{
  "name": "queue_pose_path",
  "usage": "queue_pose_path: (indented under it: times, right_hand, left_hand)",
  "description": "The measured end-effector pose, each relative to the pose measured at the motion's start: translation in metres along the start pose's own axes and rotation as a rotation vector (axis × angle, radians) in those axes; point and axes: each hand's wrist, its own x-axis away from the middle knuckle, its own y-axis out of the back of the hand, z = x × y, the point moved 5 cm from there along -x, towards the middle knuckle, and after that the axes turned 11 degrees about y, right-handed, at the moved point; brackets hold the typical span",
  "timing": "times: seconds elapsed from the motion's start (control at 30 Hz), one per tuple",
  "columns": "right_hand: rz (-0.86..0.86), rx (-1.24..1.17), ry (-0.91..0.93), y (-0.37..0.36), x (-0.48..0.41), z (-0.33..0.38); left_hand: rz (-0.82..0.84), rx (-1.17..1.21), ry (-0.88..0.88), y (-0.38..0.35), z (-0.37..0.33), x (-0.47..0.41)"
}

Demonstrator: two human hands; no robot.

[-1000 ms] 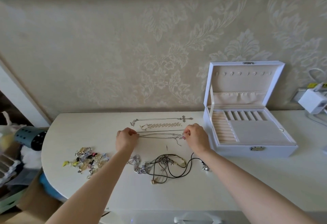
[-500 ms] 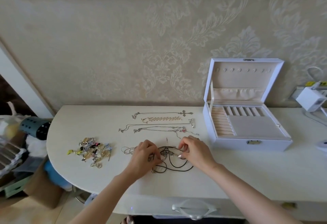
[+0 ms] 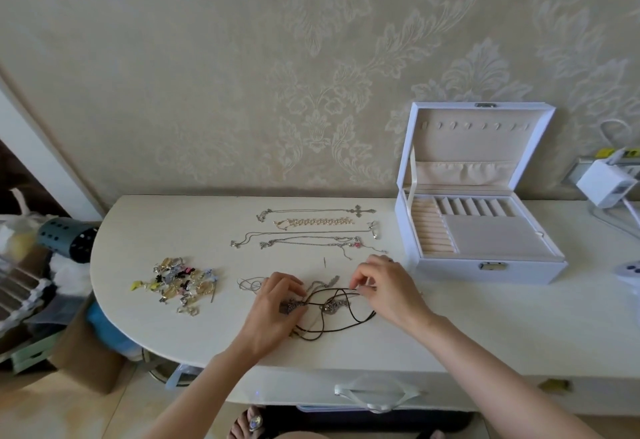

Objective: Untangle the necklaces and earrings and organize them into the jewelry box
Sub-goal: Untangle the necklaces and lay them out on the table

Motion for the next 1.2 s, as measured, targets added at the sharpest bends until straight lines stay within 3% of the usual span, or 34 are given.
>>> queue_pose_path:
  times: [0.1, 0.27, 0.53, 0.87, 1.0, 1.2]
  right_hand:
    - [0.085, 0.022, 0.054, -0.014, -0.005, 0.018]
    - [0.128, 0.086, -0.001, -0.028, -0.007, 0.017]
    - [0.153, 0.045, 0.003, -0.021, -0.003, 0.010]
    - [-0.265, -0.943, -0.348, 0.019, 0.000, -0.009]
    - [-0.369, -1.050, -0.333, 0.034, -0.005, -0.004]
    - [-0.474, -0.986, -0.283, 0.052, -0.014, 0.001]
  left_hand:
    - [-0.108, -0.070, -0.110, -0.002, -0.010, 0.004]
    - [0.046, -0.276, -0.193, -0.021, -0.016, 0.004]
    - [-0.009, -0.163, -0.117, -0.015, -0.002, 0.000]
    - [-0.008, -0.197, -0.090, -0.016, -0.003, 0.001]
    - [0.013, -0.216, -0.066, -0.016, -0.002, 0.002]
    - [0.043, -0.233, -0.036, -0.015, -0.004, 0.002]
